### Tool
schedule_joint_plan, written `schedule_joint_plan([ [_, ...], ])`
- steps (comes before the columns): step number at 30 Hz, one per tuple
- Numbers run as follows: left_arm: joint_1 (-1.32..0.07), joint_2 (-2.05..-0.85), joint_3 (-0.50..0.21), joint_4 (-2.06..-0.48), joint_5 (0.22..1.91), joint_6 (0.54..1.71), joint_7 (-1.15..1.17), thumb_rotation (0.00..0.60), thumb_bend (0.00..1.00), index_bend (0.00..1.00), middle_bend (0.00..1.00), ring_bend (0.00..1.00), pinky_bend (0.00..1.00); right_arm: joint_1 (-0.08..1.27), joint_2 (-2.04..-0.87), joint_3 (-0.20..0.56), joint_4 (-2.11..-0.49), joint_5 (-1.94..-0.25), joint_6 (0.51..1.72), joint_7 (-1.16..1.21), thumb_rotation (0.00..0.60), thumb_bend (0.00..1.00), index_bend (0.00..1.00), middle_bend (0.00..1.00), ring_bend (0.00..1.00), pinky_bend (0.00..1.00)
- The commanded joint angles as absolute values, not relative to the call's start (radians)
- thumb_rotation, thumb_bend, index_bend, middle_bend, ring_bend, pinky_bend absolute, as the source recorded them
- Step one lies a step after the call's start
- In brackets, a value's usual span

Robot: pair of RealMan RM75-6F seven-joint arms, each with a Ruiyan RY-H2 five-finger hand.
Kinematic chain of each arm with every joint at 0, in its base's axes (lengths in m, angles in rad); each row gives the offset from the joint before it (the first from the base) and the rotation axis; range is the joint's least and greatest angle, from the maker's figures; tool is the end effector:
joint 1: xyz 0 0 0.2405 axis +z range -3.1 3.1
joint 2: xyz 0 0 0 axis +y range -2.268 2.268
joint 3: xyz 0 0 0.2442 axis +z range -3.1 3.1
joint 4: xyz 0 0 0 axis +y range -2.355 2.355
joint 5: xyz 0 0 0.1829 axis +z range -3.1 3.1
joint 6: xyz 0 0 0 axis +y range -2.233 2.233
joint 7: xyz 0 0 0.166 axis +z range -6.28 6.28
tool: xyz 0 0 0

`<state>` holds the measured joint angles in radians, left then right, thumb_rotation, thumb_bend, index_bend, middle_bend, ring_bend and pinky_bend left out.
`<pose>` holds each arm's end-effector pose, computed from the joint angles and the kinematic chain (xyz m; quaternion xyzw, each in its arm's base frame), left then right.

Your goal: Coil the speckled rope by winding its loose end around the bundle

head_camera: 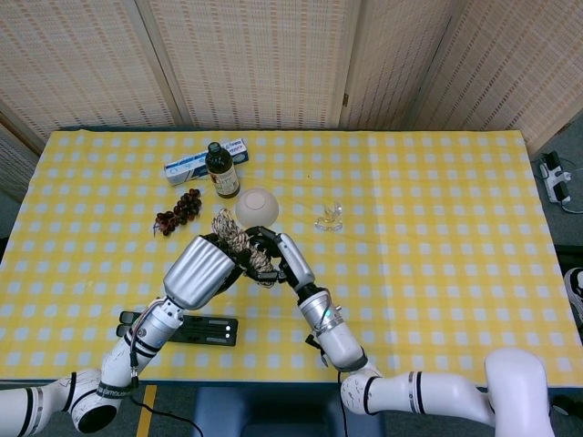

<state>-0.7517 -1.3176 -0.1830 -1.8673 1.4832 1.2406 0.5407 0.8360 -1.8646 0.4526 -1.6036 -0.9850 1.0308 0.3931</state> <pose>-0.0357 0.3013 0.0959 -0.7482 -0.1352 -0.5112 0.4008 0.0026 -0.3328 -0.0338 0.4021 -0.6948 0.5928 0.0645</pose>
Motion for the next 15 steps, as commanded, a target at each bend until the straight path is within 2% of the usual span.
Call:
schedule_joint_plan([
  [1, -0.747, -1.318, -0.183, -1.864, 1.484, 1.243, 0.535, 0.6, 0.51, 0.63, 0.9, 0.81, 0.77, 0.826, -1.872, 0.46, -1.595, -1.003, 1.037, 0.41, 0.6, 0.51, 1.0, 0.83, 0.9, 0.78],
  [15, -0.702, -1.303, -0.171, -1.839, 1.503, 1.274, 0.466, 0.6, 0.51, 0.64, 0.9, 0.81, 0.77, 0.793, -1.856, 0.469, -1.588, -1.055, 1.026, 0.459, 0.6, 0.51, 1.0, 0.83, 0.9, 0.78],
])
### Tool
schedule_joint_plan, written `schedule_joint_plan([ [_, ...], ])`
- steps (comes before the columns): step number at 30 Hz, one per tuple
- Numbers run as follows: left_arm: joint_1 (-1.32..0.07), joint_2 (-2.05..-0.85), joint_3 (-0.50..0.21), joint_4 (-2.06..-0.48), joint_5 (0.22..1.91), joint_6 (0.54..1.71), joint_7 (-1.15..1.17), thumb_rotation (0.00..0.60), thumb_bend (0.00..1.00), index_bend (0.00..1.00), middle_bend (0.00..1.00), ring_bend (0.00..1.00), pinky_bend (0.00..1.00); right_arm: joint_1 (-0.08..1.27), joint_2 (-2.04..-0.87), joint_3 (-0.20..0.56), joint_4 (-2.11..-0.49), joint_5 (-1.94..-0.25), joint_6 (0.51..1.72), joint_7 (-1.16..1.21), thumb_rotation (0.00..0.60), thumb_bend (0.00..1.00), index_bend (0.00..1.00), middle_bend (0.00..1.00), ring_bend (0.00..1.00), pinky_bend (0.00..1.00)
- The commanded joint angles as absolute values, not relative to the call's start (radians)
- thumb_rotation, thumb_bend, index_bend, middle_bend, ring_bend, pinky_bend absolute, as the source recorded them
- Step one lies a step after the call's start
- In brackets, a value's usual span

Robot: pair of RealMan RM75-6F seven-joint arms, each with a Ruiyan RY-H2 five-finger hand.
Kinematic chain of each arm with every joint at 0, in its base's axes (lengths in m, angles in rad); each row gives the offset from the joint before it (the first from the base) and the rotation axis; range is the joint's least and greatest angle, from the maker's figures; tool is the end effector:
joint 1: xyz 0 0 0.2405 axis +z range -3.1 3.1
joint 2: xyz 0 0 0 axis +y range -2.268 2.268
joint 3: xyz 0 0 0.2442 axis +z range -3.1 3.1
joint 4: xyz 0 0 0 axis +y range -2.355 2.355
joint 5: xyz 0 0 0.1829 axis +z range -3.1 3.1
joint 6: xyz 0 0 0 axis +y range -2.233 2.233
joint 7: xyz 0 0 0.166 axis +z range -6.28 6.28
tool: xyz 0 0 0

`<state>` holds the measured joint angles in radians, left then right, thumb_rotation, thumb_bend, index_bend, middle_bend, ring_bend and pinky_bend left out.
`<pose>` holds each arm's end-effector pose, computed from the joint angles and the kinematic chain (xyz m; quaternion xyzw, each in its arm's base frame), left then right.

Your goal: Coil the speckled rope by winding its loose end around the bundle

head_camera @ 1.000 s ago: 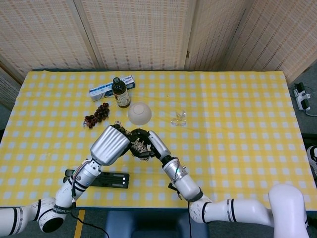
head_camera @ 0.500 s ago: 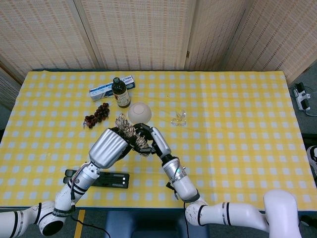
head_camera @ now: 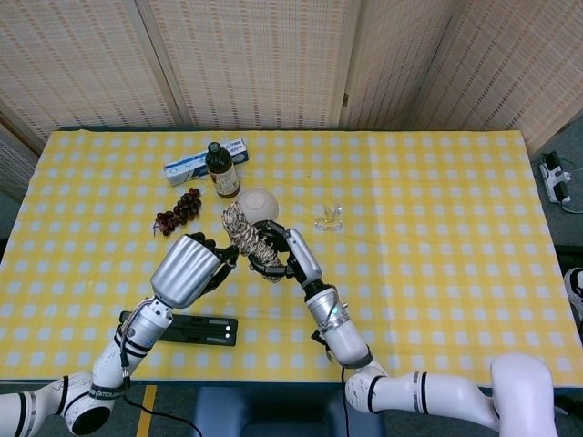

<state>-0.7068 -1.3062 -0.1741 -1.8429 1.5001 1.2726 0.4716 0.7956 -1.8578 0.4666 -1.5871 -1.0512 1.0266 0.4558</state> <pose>-0.0536 0.3023 0.1024 -0.7346 -0.1600 -0.5166 0.4098 -0.0061 -0.3371 -0.0254 0.3854 -0.6891 0.6108 0.0590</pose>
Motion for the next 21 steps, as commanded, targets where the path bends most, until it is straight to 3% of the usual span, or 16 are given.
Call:
schedule_joint_plan([
  [1, -0.7, -1.302, -0.17, -1.837, 1.505, 1.273, 0.463, 0.6, 0.51, 0.64, 0.9, 0.81, 0.77, 0.792, -1.855, 0.47, -1.588, -1.059, 1.025, 0.461, 0.6, 0.51, 1.0, 0.83, 0.9, 0.78],
  [7, -0.696, -1.305, -0.169, -1.836, 1.517, 1.271, 0.455, 0.6, 0.51, 0.6, 0.9, 0.8, 0.77, 0.788, -1.863, 0.472, -1.579, -1.075, 1.03, 0.464, 0.6, 0.51, 1.0, 0.83, 0.9, 0.78],
  [14, -0.687, -1.307, -0.17, -1.849, 1.514, 1.268, 0.449, 0.6, 0.34, 0.37, 0.88, 0.77, 0.77, 0.785, -1.874, 0.48, -1.558, -1.107, 1.051, 0.475, 0.6, 0.51, 1.0, 0.83, 0.9, 0.78],
  [21, -0.679, -1.306, -0.168, -1.849, 1.508, 1.261, 0.442, 0.6, 0.34, 0.34, 0.85, 0.74, 0.77, 0.779, -1.856, 0.473, -1.539, -1.159, 1.075, 0.455, 0.6, 0.51, 1.0, 0.83, 0.9, 0.78],
])
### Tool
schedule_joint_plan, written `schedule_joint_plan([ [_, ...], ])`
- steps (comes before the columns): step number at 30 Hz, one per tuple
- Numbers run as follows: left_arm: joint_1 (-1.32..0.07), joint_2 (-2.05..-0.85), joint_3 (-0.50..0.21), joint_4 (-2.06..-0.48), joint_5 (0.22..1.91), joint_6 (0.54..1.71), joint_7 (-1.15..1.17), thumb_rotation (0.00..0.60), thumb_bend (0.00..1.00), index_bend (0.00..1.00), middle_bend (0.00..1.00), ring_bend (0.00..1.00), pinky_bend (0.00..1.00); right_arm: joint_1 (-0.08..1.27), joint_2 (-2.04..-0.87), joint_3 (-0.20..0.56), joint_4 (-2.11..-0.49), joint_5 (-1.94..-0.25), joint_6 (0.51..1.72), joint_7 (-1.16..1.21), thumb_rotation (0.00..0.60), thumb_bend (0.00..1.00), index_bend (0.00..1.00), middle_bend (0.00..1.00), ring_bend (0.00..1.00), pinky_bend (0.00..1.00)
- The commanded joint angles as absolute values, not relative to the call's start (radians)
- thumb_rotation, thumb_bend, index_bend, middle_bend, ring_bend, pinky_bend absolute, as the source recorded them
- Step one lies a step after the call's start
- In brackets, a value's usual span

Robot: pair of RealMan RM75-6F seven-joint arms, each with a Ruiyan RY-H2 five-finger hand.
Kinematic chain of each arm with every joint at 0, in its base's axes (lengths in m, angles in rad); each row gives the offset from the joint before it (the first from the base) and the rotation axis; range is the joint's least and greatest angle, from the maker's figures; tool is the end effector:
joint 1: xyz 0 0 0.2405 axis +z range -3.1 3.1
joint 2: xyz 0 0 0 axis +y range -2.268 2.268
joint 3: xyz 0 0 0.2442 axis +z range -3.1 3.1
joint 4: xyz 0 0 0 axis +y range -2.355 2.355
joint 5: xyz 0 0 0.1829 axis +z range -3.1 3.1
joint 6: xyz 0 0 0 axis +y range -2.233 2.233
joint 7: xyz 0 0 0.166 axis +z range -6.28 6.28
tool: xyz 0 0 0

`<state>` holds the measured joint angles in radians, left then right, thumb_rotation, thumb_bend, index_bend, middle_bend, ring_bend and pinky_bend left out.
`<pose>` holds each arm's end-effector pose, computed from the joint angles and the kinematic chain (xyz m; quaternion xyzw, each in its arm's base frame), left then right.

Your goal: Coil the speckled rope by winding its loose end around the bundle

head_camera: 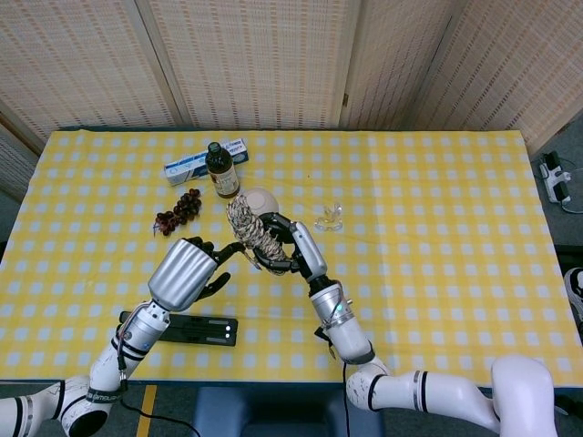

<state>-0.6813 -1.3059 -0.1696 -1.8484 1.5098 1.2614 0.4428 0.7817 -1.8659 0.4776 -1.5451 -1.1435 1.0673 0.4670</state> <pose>-0.0601 0.2983 0.0997 -0.7356 -0.1788 -0.5153 0.4018 -0.0085 -0.3433 -0.0139 0.3925 -0.6528 0.6436 0.0744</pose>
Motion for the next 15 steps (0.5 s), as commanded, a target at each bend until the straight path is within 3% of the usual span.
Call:
schedule_joint_plan([
  [1, -0.676, -1.304, -0.167, -1.85, 1.506, 1.261, 0.442, 0.6, 0.33, 0.34, 0.84, 0.74, 0.77, 0.778, -1.851, 0.471, -1.538, -1.165, 1.079, 0.45, 0.6, 0.51, 1.0, 0.83, 0.9, 0.78],
  [6, -0.652, -1.288, -0.157, -1.859, 1.484, 1.263, 0.427, 0.6, 0.32, 0.36, 0.8, 0.71, 0.77, 0.762, -1.815, 0.472, -1.548, -1.18, 1.094, 0.436, 0.6, 0.51, 1.0, 0.83, 0.9, 0.78],
  [15, -0.593, -1.263, -0.151, -1.831, 1.445, 1.301, 0.337, 0.6, 0.32, 0.51, 0.77, 0.68, 0.75, 0.732, -1.738, 0.447, -1.568, -1.206, 1.099, 0.4, 0.6, 0.51, 1.0, 0.83, 0.9, 0.78],
])
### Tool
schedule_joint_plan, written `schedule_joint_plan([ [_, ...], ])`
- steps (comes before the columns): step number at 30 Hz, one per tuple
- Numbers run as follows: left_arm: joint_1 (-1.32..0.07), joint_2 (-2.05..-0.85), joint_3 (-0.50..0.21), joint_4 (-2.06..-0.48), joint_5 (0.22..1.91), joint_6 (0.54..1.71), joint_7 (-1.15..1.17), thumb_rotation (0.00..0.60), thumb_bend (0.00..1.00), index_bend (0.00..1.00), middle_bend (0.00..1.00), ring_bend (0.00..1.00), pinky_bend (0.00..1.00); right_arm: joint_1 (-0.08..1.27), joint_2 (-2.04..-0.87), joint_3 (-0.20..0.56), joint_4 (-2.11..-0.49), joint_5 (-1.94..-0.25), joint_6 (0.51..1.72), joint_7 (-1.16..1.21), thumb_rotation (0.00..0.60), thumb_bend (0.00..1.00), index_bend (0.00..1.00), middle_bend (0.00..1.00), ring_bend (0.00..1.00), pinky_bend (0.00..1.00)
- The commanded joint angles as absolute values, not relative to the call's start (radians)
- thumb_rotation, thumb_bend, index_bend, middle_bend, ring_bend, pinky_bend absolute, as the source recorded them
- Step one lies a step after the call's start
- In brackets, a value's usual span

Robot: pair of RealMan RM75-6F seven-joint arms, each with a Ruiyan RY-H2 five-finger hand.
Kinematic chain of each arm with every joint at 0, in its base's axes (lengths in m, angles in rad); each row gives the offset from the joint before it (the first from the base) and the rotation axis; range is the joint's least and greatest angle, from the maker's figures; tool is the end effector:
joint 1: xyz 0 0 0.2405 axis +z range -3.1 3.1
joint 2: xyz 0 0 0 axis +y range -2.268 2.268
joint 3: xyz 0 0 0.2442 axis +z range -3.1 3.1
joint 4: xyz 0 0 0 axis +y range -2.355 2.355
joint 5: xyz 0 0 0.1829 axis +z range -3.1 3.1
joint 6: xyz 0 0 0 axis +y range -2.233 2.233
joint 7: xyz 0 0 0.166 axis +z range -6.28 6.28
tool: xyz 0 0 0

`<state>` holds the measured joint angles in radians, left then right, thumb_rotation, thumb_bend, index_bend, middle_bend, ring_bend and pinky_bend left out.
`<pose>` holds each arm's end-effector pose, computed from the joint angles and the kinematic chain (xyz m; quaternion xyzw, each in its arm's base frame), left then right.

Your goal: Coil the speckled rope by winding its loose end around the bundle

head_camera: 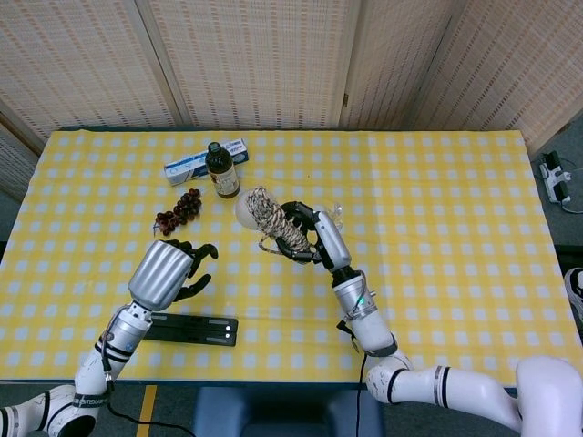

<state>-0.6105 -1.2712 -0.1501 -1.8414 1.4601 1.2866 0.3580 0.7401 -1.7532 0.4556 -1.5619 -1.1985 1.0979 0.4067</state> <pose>-0.0956 0.2992 0.1088 -0.7138 -0.2437 -0.5009 0.4245 -0.0352 -0.3533 0.0177 0.4357 -0.6003 0.6560 0.1397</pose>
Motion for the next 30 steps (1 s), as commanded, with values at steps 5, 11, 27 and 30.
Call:
schedule_joint_plan([
  [5, -0.559, -1.256, -0.172, -1.778, 1.4, 1.334, 0.288, 0.6, 0.32, 0.5, 0.71, 0.63, 0.7, 0.71, -1.69, 0.421, -1.579, -1.232, 1.102, 0.392, 0.6, 0.51, 1.0, 0.83, 0.9, 0.78],
  [11, -0.52, -1.248, -0.187, -1.687, 1.349, 1.352, 0.206, 0.6, 0.32, 0.36, 0.48, 0.42, 0.52, 0.676, -1.641, 0.39, -1.599, -1.26, 1.117, 0.402, 0.6, 0.51, 1.0, 0.83, 0.9, 0.78],
  [27, -0.338, -1.202, -0.08, -1.549, 1.357, 1.424, 0.074, 0.6, 0.32, 0.17, 0.2, 0.12, 0.12, 0.621, -1.582, 0.347, -1.638, -1.301, 1.15, 0.468, 0.6, 0.51, 1.0, 0.83, 0.9, 0.78],
  [30, -0.29, -1.22, -0.055, -1.534, 1.388, 1.482, 0.061, 0.6, 0.32, 0.17, 0.2, 0.12, 0.11, 0.617, -1.576, 0.342, -1.642, -1.306, 1.151, 0.472, 0.6, 0.51, 1.0, 0.83, 0.9, 0.78],
])
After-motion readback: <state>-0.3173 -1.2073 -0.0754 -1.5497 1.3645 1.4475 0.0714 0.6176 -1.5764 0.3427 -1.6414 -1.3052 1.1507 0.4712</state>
